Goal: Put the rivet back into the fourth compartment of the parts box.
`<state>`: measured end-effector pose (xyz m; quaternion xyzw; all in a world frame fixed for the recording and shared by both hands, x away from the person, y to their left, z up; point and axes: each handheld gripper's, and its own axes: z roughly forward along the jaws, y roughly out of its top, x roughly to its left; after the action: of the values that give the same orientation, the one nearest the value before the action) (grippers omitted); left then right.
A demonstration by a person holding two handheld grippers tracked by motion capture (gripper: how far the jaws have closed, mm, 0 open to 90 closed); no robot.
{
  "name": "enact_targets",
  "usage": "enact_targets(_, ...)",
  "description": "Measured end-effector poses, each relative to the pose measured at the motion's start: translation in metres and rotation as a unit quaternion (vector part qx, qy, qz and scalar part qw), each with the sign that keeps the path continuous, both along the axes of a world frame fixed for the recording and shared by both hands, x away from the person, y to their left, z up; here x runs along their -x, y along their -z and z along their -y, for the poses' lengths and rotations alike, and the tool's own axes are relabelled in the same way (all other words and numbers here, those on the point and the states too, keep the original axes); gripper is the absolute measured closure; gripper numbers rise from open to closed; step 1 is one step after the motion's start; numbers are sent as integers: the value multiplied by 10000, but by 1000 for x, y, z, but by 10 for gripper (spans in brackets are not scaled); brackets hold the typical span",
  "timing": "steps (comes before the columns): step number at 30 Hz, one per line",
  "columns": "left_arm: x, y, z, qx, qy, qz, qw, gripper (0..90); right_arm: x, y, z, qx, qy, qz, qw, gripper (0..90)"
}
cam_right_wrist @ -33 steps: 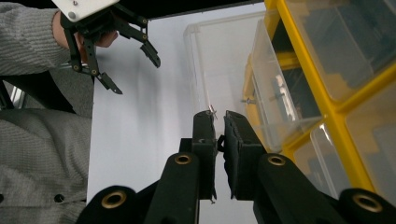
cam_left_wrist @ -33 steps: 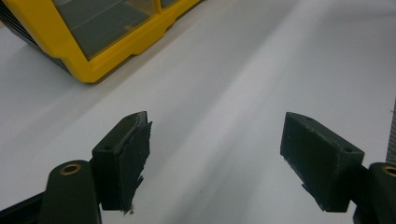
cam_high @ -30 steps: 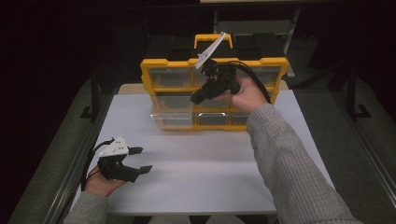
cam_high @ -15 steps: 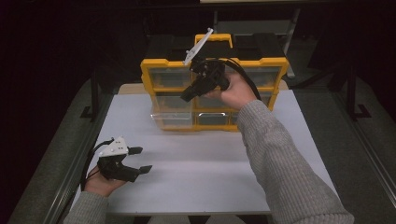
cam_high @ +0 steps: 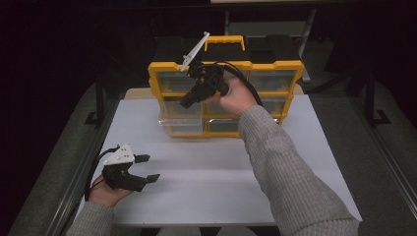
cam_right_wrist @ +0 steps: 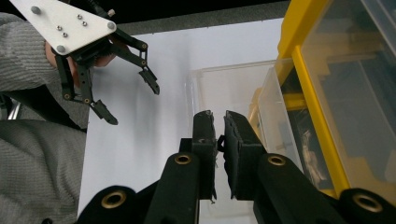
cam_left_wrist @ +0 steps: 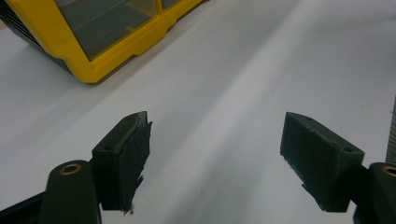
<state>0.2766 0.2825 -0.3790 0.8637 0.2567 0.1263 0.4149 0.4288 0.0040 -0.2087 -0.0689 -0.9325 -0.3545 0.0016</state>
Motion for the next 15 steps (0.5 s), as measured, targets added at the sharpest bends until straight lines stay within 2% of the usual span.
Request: enact_targets(15,0,1,0,67,-19,-32,10000,238,-8,20,-21,167,2,-35,9999,816)
